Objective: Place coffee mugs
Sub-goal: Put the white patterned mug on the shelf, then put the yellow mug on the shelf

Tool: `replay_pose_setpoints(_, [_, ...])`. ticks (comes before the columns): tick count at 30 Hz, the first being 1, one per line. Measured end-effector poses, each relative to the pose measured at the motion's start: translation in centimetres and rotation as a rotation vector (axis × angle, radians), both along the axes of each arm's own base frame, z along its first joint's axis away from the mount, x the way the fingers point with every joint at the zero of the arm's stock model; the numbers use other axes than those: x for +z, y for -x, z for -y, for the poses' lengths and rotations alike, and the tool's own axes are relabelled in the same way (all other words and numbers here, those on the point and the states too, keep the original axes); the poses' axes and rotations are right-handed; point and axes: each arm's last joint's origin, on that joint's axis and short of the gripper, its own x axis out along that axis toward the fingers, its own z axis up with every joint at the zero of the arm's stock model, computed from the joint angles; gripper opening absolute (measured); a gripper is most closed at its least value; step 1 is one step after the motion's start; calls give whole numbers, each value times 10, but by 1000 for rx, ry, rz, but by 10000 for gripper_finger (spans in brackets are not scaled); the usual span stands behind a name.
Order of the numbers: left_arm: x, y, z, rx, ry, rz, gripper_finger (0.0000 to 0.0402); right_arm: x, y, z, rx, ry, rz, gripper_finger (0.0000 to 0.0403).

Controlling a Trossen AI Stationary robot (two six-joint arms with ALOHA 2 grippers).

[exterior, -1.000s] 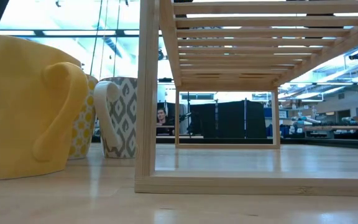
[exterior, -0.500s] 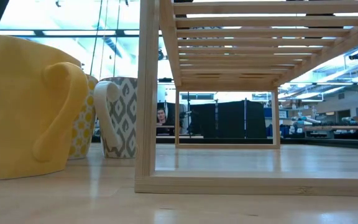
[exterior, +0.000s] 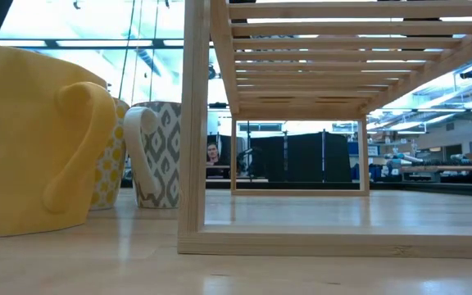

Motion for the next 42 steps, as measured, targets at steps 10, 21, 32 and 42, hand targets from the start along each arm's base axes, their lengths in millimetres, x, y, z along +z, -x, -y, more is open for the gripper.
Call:
replay_pose_setpoints(10, [0, 0, 0, 0, 0, 0, 199, 0, 0, 0, 0, 0, 0, 226])
replay_pose_setpoints(21, [-3, 6, 1, 3, 10, -68, 201, 0, 0, 0, 0, 0, 0, 226])
replay_pose_setpoints(32, [-1, 14, 2, -37, -7, -115, 201, 0, 0, 0, 0, 0, 0, 226])
replay_pose_setpoints(42, [31, 51, 8, -51, -15, -101, 201, 0, 0, 0, 0, -2, 5, 226])
